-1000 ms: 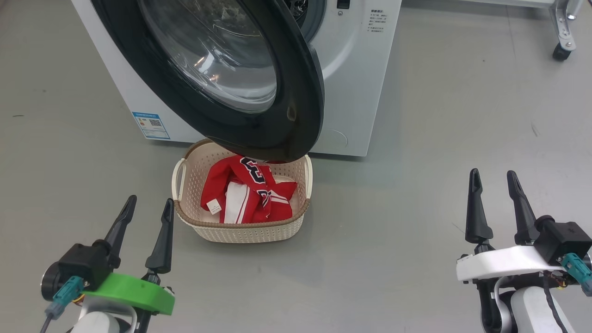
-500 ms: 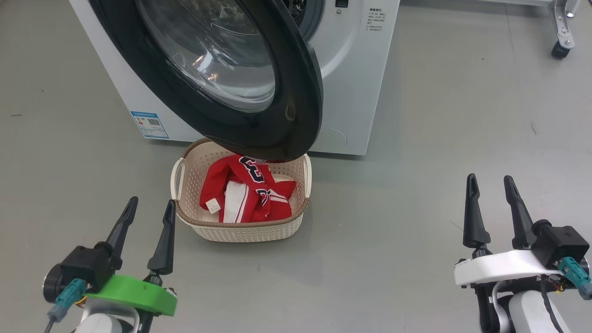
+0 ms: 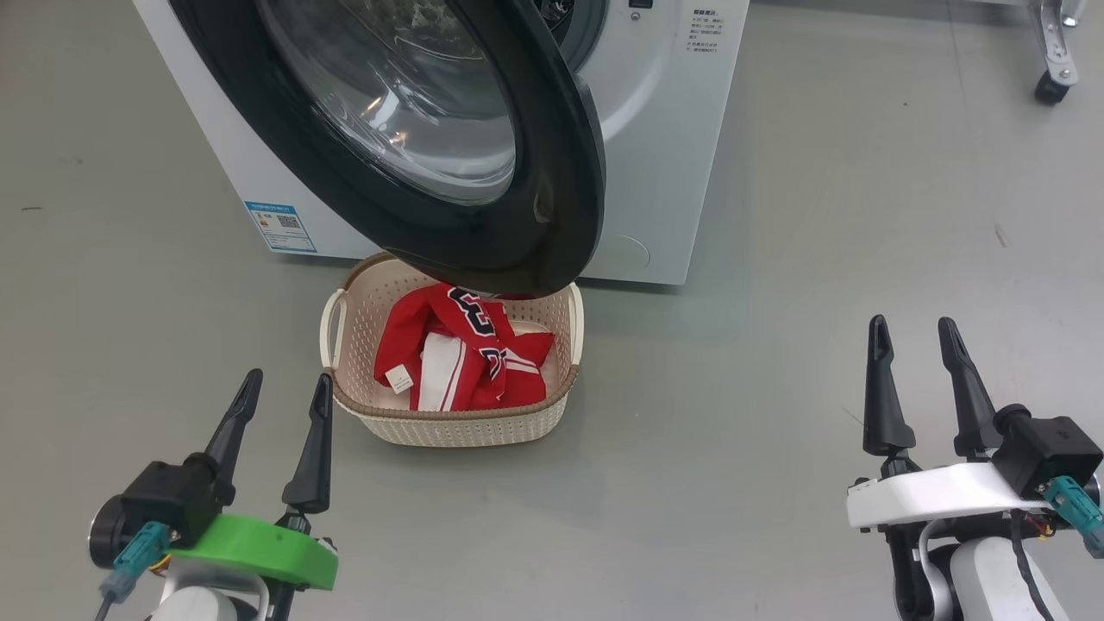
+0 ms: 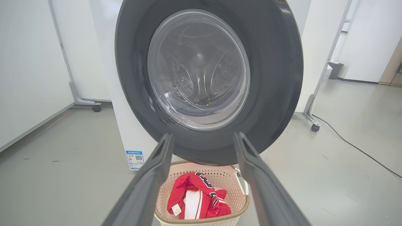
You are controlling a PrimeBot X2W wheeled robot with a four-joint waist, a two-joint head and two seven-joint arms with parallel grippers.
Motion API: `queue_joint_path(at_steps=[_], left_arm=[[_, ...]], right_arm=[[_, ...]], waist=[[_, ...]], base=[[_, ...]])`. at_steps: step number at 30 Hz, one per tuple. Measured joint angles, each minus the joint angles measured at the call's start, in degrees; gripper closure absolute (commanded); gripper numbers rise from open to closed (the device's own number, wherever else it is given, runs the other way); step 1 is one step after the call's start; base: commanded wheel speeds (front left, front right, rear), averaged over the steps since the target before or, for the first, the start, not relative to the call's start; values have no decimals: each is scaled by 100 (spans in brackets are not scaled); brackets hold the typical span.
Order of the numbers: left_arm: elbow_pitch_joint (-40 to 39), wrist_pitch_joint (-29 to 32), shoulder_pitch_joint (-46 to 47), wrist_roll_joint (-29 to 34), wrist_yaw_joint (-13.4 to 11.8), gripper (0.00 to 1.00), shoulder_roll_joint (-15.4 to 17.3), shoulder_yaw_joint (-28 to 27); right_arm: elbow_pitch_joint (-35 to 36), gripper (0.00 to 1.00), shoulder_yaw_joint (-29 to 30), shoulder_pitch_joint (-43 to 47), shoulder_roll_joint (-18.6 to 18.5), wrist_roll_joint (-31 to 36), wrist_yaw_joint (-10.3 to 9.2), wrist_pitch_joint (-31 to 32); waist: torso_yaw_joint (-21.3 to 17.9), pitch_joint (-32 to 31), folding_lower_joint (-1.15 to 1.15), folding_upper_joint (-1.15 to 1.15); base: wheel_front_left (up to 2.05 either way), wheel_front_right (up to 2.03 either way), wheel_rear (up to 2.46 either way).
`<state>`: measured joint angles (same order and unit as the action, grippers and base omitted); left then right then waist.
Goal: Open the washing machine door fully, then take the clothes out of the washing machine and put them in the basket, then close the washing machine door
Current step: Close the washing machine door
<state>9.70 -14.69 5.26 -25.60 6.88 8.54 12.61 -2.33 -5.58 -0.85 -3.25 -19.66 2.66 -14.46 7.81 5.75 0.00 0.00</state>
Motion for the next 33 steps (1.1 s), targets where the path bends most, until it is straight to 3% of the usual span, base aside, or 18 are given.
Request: queue_joint_path(at_steps=[1,2,3,8,18,33], left_arm=[[0,0,0,1,0,0,-7,1],[-2,0,0,3,0,0,-13,8],[-5,0,0,11,0,0,-20,15],[-70,0,2,42,1,0,-57,32],[-175,0,174,49,4,0,-233,238],[-298,0,775,45,5,0,-425,450]], right_arm=[[24,18,4,-8,0,16,24,0],[64,68,8,-15,0,26,24,0],[114,100,12,-21,-2,59,27,0],[276,100,-182,-229,-146,272,178,0],[365,100,-1265,-1156,-591,690,432,172],[43,100,-1989,-2584,-984,708,433,719]], waist=[[5,8,0,0],[11,19,0,0],[19,36,0,0],[77,176,0,0],[315,706,0,0],[891,1546,0,0]], base=[[0,0,0],[0,0,0],[0,0,0],[0,0,0],[0,0,0],[0,0,0]])
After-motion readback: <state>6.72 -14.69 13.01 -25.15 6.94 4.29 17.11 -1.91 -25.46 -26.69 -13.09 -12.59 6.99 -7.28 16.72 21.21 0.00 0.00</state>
